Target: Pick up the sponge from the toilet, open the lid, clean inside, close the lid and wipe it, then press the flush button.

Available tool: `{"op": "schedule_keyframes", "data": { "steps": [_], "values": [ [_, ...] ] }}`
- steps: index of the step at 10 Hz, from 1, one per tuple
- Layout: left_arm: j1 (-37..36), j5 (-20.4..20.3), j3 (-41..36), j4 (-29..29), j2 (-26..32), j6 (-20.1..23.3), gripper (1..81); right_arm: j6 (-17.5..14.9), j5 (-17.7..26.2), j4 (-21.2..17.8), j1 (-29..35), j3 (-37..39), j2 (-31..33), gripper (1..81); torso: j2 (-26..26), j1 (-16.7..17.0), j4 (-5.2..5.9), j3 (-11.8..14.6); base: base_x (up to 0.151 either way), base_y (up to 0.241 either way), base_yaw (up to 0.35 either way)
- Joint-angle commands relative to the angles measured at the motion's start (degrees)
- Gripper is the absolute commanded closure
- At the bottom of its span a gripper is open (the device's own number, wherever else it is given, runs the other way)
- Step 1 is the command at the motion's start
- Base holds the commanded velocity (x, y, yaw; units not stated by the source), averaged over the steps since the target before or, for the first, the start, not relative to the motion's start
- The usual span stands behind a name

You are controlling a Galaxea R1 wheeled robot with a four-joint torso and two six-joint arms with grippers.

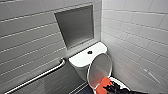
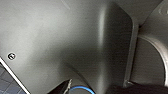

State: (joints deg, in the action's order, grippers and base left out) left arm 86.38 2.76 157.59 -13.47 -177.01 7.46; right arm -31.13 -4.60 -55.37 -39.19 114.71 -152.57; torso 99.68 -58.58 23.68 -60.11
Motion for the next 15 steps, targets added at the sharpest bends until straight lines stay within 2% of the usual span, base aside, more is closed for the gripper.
{"op": "schedule_keyframes", "data": {
  "steps": [1,3,4,6,9,15],
  "values": [
    [-0.3,4.2,0.2,0.4,0.6,0.2,1.0,0.1,6.6,-1.1,5.8,5.1,-5.9,81.1,0.0,0.0,0.0,0.0,0.0,0.0,0.0],
    [-0.3,4.2,0.2,0.5,0.6,0.2,1.0,0.1,6.1,-1.1,3.1,5.8,-6.2,81.1,0.0,0.0,0.0,0.0,0.0,0.0,0.0],
    [-0.3,4.2,0.2,0.5,0.6,0.2,1.0,0.1,5.7,-0.8,1.6,1.8,-4.3,81.1,0.0,0.0,0.0,0.0,0.0,0.0,0.0],
    [-0.3,4.2,0.2,0.1,0.2,0.3,1.0,-0.1,-0.8,0.5,-0.5,-8.3,0.9,81.1,0.0,0.0,0.0,0.0,0.0,0.0,0.0],
    [-0.3,4.2,0.2,0.0,0.3,0.3,1.0,-0.2,-3.9,0.7,-2.8,-16.6,7.3,81.1,0.0,0.0,0.0,0.0,0.0,0.0,0.0],
    [-0.3,4.2,0.2,-0.2,0.1,0.3,1.0,-0.1,-4.2,0.6,-9.9,-17.3,12.7,81.1,0.0,0.0,0.0,0.0,0.0,0.0,0.0]
  ]
}}
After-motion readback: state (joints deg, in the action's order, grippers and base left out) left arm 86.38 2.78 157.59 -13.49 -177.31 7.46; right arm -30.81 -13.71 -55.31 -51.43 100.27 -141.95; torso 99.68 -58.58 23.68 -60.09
